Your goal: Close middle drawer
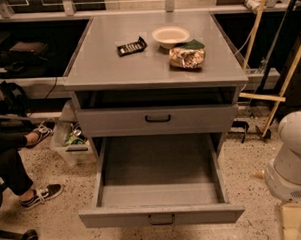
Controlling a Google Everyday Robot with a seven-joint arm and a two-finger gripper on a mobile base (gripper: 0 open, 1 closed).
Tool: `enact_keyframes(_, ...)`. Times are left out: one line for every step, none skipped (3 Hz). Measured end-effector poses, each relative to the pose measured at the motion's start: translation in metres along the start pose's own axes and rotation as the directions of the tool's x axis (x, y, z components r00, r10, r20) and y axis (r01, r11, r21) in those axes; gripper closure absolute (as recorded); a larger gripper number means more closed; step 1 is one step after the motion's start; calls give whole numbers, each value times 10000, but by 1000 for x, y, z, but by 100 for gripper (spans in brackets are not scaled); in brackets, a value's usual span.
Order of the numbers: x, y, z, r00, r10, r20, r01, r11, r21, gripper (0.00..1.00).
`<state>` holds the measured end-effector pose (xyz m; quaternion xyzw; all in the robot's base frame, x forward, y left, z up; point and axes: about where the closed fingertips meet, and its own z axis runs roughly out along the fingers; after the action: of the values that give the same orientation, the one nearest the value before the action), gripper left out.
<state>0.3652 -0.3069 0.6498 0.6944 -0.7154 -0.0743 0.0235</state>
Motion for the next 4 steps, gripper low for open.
enact_keyframes(14,8,49,9889,-1287,740,1349,9872,-846,0)
enact_keyframes(13,9,60,9754,-1997,931,2084,9733,-966,0)
enact_keyframes(8,11,81,9817,-1672,907,1778,9761,-1253,0)
enact_keyframes(6,21,143,9916,-743,1060,913,9818,-1664,0)
